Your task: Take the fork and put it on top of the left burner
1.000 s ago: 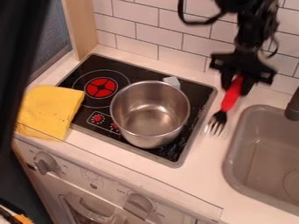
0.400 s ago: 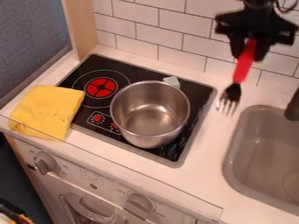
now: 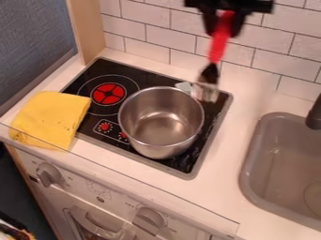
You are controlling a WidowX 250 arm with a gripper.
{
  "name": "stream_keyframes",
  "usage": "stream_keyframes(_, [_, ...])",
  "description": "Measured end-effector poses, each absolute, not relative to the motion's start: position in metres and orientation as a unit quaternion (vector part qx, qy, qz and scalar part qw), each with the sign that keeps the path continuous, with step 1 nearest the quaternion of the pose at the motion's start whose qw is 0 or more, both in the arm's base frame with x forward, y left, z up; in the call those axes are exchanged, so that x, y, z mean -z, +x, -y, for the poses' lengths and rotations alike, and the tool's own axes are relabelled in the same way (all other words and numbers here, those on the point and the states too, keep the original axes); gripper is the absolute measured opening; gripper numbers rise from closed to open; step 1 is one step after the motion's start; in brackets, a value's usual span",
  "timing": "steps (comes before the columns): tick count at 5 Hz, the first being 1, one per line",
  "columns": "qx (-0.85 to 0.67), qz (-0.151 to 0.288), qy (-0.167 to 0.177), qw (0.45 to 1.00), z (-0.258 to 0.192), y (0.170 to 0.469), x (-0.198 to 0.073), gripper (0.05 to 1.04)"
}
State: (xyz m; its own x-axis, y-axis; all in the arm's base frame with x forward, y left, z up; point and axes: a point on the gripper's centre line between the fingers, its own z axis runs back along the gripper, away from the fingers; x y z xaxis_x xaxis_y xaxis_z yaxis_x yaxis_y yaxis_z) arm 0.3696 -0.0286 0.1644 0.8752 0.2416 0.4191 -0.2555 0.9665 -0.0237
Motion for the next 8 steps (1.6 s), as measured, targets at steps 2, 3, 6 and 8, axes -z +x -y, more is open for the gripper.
stream_keyframes(2, [-0.152,0.186,-0.002,0.971,-0.037,0.366,-0.164,0.409])
stream_keyframes(3, [-0.147,0.183,-0.011,0.972,-0.069,0.361,-0.164,0.409])
stream_keyframes(6, [-0.203,0.160,-0.008,0.966,-0.137,0.339,-0.124,0.409])
stream_keyframes(8, [-0.250,0.133,-0.002,0.959,-0.159,0.336,-0.073,0.409])
